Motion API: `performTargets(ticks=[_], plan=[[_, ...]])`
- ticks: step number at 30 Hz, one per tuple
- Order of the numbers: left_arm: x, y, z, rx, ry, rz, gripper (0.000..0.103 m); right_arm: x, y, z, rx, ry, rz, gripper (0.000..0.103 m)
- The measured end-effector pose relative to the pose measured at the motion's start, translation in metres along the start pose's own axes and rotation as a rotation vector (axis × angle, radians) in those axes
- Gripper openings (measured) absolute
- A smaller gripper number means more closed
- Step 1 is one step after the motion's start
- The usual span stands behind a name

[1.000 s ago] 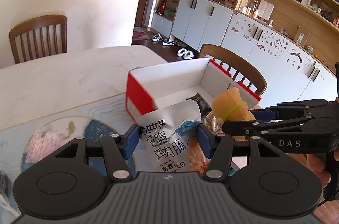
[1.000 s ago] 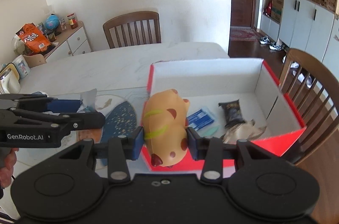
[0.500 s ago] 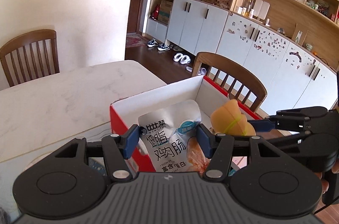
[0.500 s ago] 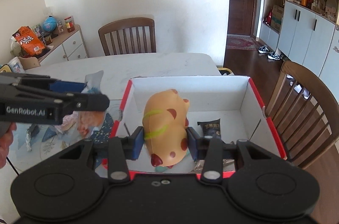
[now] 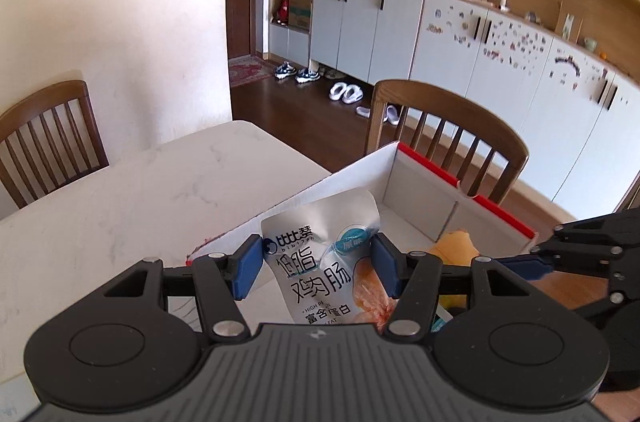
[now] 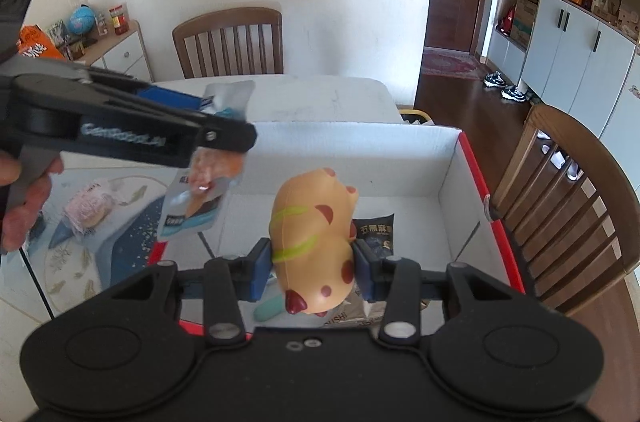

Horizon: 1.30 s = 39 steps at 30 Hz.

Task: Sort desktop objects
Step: 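Carry the toy pig and white pouch with both grippers over the red box, then open the left gripper to drop the white pouch while the right releases the toy pig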

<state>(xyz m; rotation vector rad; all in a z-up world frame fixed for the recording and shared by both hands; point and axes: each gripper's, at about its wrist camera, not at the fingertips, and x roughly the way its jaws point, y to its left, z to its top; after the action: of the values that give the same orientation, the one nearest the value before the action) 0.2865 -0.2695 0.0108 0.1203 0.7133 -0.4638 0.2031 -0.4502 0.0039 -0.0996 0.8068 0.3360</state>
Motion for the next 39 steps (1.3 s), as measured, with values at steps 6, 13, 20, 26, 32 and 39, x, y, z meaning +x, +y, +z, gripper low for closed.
performTargets(ticks=[6,13,20,26,32,39], plan=[[0.028,-0.006,0.002,0.051,0.052,0.009,0.058,0.012,-0.011,-0.001,-0.008,0.02,-0.009,0.042],[0.058,-0.013,-0.002,0.13,0.109,0.036,0.058,0.035,-0.029,0.008,0.045,0.086,0.011,0.042],[0.082,-0.013,-0.005,0.162,0.173,0.058,0.058,0.053,-0.03,0.006,0.045,0.123,0.041,0.042],[0.097,-0.01,-0.006,0.185,0.228,0.076,0.057,0.068,-0.028,0.003,0.054,0.176,0.069,0.042],[0.106,-0.013,-0.004,0.202,0.258,0.066,0.056,0.082,-0.029,-0.002,0.055,0.237,0.076,0.042],[0.111,-0.021,-0.007,0.233,0.267,0.059,0.057,0.092,-0.029,-0.005,0.059,0.271,0.083,0.042]])
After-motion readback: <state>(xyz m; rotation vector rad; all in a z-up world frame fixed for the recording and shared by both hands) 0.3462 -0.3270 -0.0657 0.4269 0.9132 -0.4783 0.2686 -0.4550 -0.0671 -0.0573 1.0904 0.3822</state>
